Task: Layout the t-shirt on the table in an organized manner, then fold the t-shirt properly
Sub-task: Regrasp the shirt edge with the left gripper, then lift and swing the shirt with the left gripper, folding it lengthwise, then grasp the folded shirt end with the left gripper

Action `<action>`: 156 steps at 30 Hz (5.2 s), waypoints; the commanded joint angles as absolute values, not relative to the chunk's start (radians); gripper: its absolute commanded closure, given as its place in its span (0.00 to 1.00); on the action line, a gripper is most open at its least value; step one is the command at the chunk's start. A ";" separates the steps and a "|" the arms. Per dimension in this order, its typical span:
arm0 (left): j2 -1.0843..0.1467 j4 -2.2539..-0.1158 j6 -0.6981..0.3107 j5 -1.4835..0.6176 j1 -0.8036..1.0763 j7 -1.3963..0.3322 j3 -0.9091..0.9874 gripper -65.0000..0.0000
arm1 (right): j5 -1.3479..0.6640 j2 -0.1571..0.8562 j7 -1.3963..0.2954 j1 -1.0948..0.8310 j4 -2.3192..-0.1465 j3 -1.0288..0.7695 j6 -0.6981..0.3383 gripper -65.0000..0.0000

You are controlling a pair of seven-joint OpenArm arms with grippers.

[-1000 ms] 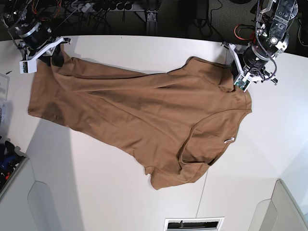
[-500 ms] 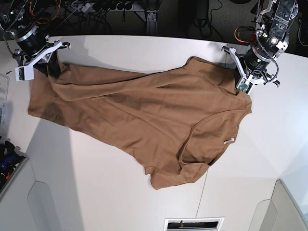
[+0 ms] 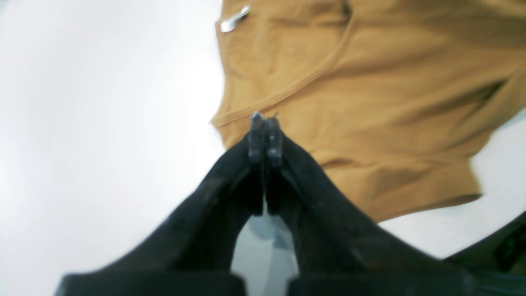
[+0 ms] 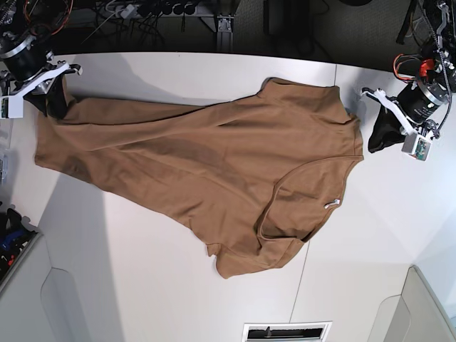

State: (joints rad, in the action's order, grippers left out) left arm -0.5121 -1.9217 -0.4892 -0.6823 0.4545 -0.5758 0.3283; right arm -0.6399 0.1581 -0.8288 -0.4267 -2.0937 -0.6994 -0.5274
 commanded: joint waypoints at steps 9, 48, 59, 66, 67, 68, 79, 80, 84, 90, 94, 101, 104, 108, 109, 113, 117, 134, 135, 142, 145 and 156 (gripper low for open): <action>-0.531 -1.951 -0.698 -0.725 0.522 -0.753 0.358 1.00 | -0.663 0.169 -0.807 -0.427 -2.112 -0.709 -0.532 1.00; -0.684 -1.716 -0.378 0.218 0.315 -0.207 -0.234 0.93 | -0.662 0.168 -0.801 -0.427 -2.111 -0.709 -0.532 1.00; -0.685 -1.982 -0.090 0.121 0.395 -0.377 -0.110 1.00 | -0.663 0.168 -0.805 -0.427 -2.111 -0.709 -0.532 1.00; -0.680 -2.254 -0.089 0.035 0.548 -0.378 0.116 1.00 | -0.713 0.169 -0.825 -0.427 -2.112 -0.709 -0.554 1.00; -0.675 -2.263 -0.090 0.019 0.556 -0.378 0.150 1.00 | -0.719 0.169 -0.828 -0.427 -2.112 -0.709 -0.554 1.00; -0.666 -2.268 -0.090 0.001 0.562 -0.379 0.185 1.00 | -0.727 0.169 -0.831 -0.427 -2.112 -0.709 -0.554 1.00; -0.506 -2.356 -0.267 -0.346 0.554 -0.352 0.590 1.00 | -0.782 0.155 -0.839 -0.458 -2.243 -0.746 -0.579 1.00; -0.495 -2.356 -0.268 -0.353 0.524 -0.352 0.607 1.00 | -0.782 0.148 -0.828 -0.457 -2.262 -0.764 -0.578 1.00; -0.510 -2.298 -0.309 -0.418 0.321 -0.348 0.555 1.00 | -0.723 0.147 -0.765 -0.379 -2.257 -0.798 -0.553 1.00; -0.543 -2.016 -0.318 -0.354 0.012 -0.313 0.227 1.00 | -0.637 0.155 -0.744 -0.210 -2.064 -0.798 -0.542 1.00; -0.525 -1.729 -0.255 -0.265 -0.253 -0.258 -0.010 1.00 | -0.581 0.162 -0.709 -0.066 -1.890 -0.798 -0.542 1.00; -0.415 -1.272 -0.228 -0.126 -0.592 -0.190 -0.250 1.00 | -0.507 0.214 -0.688 0.120 -1.641 -0.798 -0.542 1.00; -0.365 -1.121 -0.229 -0.110 -0.672 -0.159 -0.285 1.00 | -0.464 0.214 -0.689 0.162 -1.582 -0.798 -0.542 1.00; -0.311 -0.990 -0.244 -0.112 -0.727 -0.161 -0.289 1.00 | -0.456 0.213 -0.688 0.174 -1.551 -0.797 -0.542 0.72; -0.306 -0.978 -0.244 -0.112 -0.729 -0.161 -0.289 1.00 | -0.461 0.214 -0.688 0.174 -1.551 -0.797 -0.542 0.56; -0.302 -0.973 -0.284 -0.134 -0.729 -0.188 -0.289 0.55 | -0.508 0.216 -0.689 0.174 -1.552 -0.797 -0.542 0.31; -0.302 -0.978 -0.304 -0.226 -0.732 -0.287 -0.289 0.51 | -0.543 0.216 -0.709 0.174 -1.553 -0.797 -0.543 0.31; -0.611 -1.339 -0.415 -0.538 -0.398 -0.538 -0.282 0.51 | -0.606 0.213 -0.783 -0.125 -1.678 -0.799 -0.544 0.31; -0.613 -1.339 -0.411 -0.536 -0.366 -0.532 -0.272 0.51 | -0.606 0.213 -0.763 -0.147 -1.672 -0.799 -0.542 0.31; -0.566 -1.338 -0.412 -0.542 -0.238 -0.527 -0.171 0.51 | -0.604 0.213 -0.692 -0.168 -1.584 -0.799 -0.542 0.31; -0.527 -1.325 -0.413 -0.535 -0.218 -0.518 -0.162 0.51 | -0.567 0.213 -0.688 -0.130 -1.542 -0.798 -0.542 0.31; -0.431 -1.288 -0.411 -0.444 -0.215 -0.486 -0.162 0.51 | -0.528 0.214 -0.677 0.051 -1.328 -0.788 -0.547 0.31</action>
State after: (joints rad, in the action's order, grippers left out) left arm -0.4225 -1.2739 -0.4118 -0.4351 -0.1921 -0.5102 -0.1692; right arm -0.5247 0.1986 -0.6823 0.0383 -1.3159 -0.7891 -0.5484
